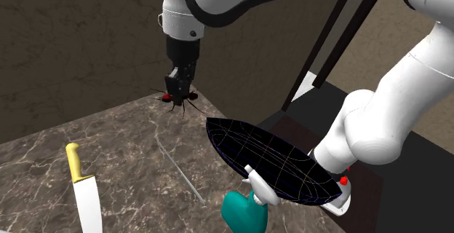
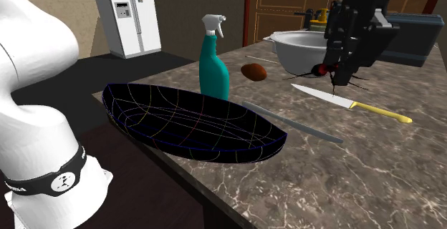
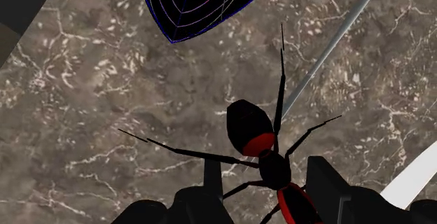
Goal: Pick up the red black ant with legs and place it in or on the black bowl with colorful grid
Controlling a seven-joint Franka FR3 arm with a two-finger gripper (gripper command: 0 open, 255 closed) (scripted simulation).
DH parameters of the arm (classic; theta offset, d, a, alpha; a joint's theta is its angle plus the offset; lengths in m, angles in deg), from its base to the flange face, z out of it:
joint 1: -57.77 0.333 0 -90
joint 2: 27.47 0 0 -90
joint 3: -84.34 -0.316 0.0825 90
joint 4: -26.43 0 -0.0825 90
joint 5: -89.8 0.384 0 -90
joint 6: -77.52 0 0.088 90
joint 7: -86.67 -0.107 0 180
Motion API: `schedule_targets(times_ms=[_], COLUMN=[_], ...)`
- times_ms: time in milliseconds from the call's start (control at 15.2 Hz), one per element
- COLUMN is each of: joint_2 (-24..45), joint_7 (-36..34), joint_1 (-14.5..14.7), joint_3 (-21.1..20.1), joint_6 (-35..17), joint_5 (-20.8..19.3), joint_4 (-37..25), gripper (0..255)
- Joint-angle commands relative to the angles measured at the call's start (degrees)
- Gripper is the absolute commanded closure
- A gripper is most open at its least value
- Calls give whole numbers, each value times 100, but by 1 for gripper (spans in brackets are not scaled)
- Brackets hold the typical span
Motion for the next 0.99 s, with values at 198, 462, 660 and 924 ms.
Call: schedule_targets(times_ms=[198,462,660,924], joint_2=[-1187,-2147,-2903,-3979], joint_7=[175,244,255,205], joint_1=[61,182,300,486], joint_3=[45,87,125,173], joint_6=[-52,49,216,575], joint_5=[317,529,659,796], joint_4=[1236,2097,2689,3405], gripper=[255,255,255,255])
